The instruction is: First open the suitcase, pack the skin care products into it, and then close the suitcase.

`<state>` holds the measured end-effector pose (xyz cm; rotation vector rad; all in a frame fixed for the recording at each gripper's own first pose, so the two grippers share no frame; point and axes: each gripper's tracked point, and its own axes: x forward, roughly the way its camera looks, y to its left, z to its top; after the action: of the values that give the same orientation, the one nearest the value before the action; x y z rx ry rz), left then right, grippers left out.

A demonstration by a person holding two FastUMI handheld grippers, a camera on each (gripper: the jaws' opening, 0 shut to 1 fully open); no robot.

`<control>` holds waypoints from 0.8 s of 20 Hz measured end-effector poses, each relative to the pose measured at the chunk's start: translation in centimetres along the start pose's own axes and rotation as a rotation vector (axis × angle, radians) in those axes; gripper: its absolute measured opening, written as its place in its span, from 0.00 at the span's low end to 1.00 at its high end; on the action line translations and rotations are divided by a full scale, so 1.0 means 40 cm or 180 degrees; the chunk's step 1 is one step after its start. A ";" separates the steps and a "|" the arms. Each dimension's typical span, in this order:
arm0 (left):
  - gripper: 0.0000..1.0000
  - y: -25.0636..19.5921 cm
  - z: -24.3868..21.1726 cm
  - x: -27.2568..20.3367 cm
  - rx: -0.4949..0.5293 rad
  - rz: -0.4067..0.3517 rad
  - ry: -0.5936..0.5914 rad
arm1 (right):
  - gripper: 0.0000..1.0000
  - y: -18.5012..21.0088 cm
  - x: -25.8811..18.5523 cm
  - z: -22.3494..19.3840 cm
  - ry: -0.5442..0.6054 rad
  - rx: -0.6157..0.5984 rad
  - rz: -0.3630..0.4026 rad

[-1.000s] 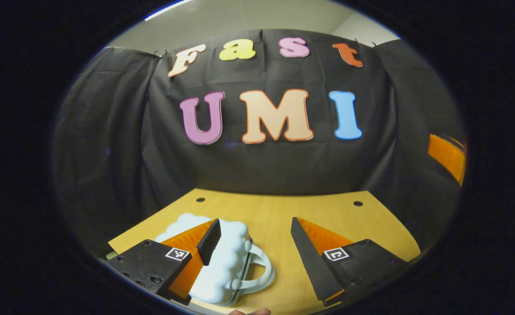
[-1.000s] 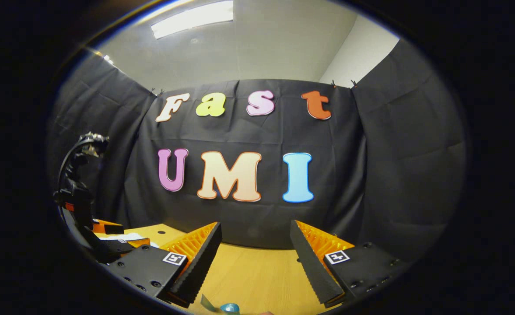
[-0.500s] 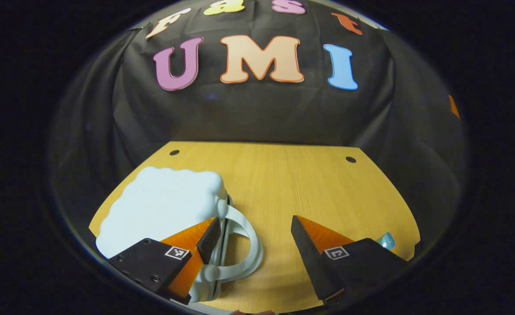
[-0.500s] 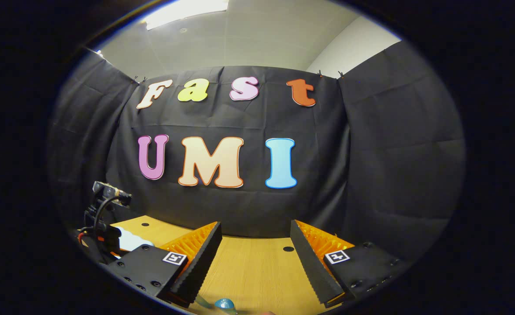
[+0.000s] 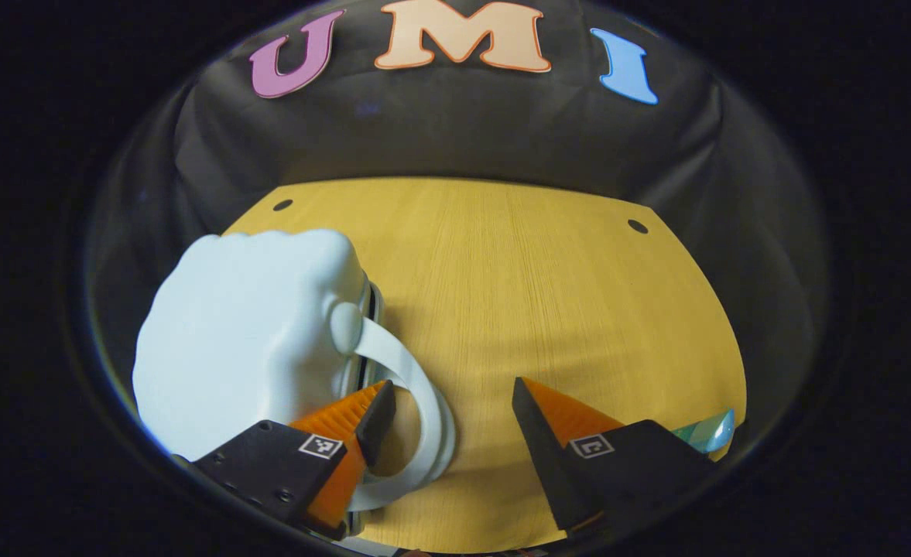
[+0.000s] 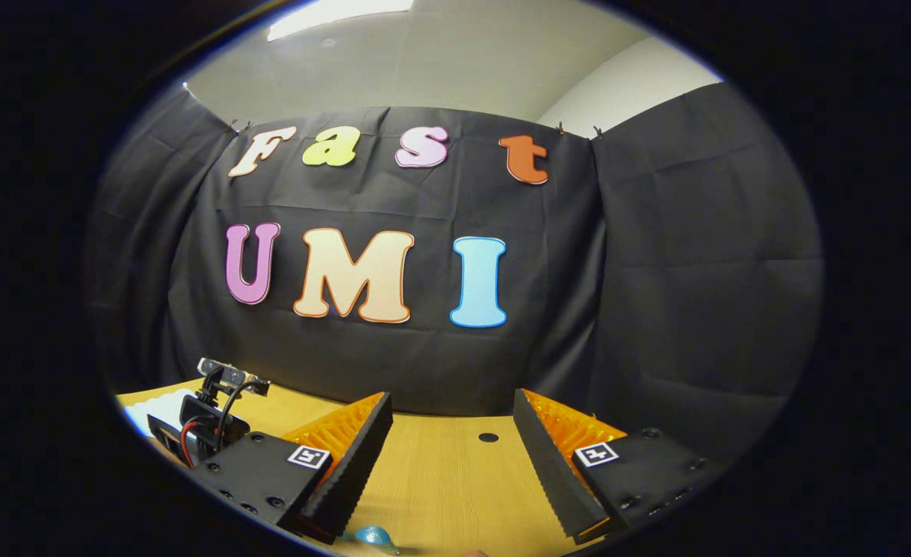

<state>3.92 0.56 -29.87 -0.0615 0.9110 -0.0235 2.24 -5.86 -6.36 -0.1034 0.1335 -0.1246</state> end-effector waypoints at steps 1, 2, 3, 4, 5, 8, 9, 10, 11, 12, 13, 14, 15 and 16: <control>0.85 0.009 -0.003 0.009 0.0015 0.0047 0.0025 | 0.98 0.000 0.005 0.001 -0.0005 -0.0012 0.0001; 0.69 0.023 -0.010 0.016 0.0057 0.0104 0.0054 | 0.98 0.001 0.007 0.001 -0.0013 -0.0021 0.0003; 0.60 0.037 -0.017 0.022 0.0107 0.0169 0.0080 | 0.99 0.002 0.010 0.003 -0.0023 -0.0026 0.0007; 0.41 0.043 -0.027 0.029 0.0147 0.0194 0.0121 | 0.98 0.004 0.012 0.005 -0.0036 -0.0028 0.0012; 0.32 0.045 -0.038 0.032 0.0167 0.0181 0.0177 | 0.98 0.006 0.015 0.007 -0.0045 -0.0032 0.0015; 0.12 0.043 -0.038 0.030 0.0200 0.0127 0.0203 | 0.98 0.010 0.022 0.009 -0.0071 -0.0023 0.0049; 0.10 0.042 -0.039 0.027 0.0211 0.0114 0.0227 | 0.98 0.013 0.024 0.012 -0.0085 -0.0019 0.0058; 0.07 0.042 -0.036 0.024 0.0207 0.0115 0.0246 | 0.98 0.014 0.025 0.015 -0.0102 -0.0015 0.0065; 0.05 0.041 -0.035 0.021 0.0198 0.0129 0.0268 | 0.98 0.016 0.025 0.021 -0.0127 -0.0009 0.0075; 0.03 0.040 -0.028 0.011 0.0215 0.0147 0.0253 | 0.98 0.017 0.024 0.026 -0.0155 -0.0003 0.0080; 0.01 0.038 -0.015 -0.002 0.0260 0.0157 0.0221 | 0.98 0.018 0.025 0.032 -0.0186 0.0003 0.0088; 0.00 0.039 -0.005 -0.021 0.0304 0.0148 0.0189 | 0.98 0.023 0.023 0.036 -0.0214 0.0007 0.0101; 0.00 0.045 0.006 -0.034 0.0305 0.0117 0.0175 | 0.98 0.026 0.024 0.041 -0.0235 0.0010 0.0117; 0.00 0.050 0.011 -0.051 0.0279 0.0078 0.0171 | 0.98 0.030 0.024 0.040 -0.0248 0.0016 0.0135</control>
<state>3.02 2.66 -28.11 0.0320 0.9632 -0.0426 3.56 -4.64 -5.05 -0.1003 0.0576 -0.0785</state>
